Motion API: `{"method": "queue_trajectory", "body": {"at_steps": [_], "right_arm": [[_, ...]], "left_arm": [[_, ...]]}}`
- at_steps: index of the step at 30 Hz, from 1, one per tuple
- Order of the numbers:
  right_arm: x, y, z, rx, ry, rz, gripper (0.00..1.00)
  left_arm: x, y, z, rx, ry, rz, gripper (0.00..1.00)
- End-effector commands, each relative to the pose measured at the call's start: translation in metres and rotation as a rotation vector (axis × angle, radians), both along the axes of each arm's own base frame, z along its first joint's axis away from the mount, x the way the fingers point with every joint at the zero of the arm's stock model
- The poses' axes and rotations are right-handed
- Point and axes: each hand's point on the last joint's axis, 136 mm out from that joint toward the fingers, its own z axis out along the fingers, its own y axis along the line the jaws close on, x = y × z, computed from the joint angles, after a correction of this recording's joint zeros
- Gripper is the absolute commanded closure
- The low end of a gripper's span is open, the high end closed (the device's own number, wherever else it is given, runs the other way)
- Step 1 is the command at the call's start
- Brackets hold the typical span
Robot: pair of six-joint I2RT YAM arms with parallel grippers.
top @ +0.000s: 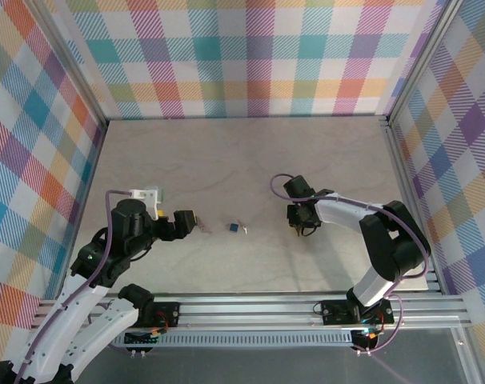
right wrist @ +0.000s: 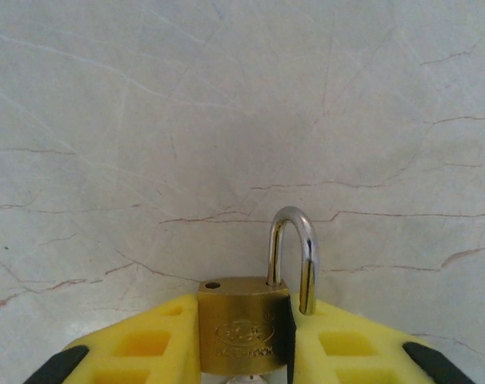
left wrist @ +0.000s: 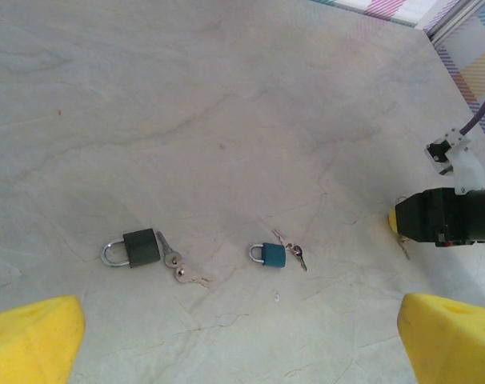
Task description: Lock with the key
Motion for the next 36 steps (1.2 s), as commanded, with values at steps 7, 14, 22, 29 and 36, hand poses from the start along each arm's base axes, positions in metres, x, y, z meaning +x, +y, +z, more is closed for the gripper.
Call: {"method": "queue_trajectory", "body": {"at_steps": [7, 14, 22, 29, 36], "right_arm": [[-0.005, 0.022, 0.012, 0.137, -0.006, 0.072, 0.76], [-0.007, 0.025, 0.019, 0.162, -0.026, 0.093, 0.76], [-0.008, 0.029, 0.019, 0.181, -0.021, 0.104, 0.76], [-0.009, 0.032, 0.022, 0.205, -0.042, 0.119, 0.75], [-0.012, 0.034, 0.023, 0.222, -0.051, 0.134, 0.75]], "left_arm": [[-0.001, 0.002, -0.002, 0.012, 0.001, -0.006, 0.0], [-0.001, 0.002, -0.002, 0.013, 0.001, -0.005, 0.0], [-0.001, 0.002, -0.003, 0.013, 0.003, -0.003, 0.0], [-0.001, 0.002, -0.002, 0.013, 0.003, -0.006, 0.0], [0.0, 0.002, -0.003, 0.012, 0.004, -0.005, 0.0]]}}
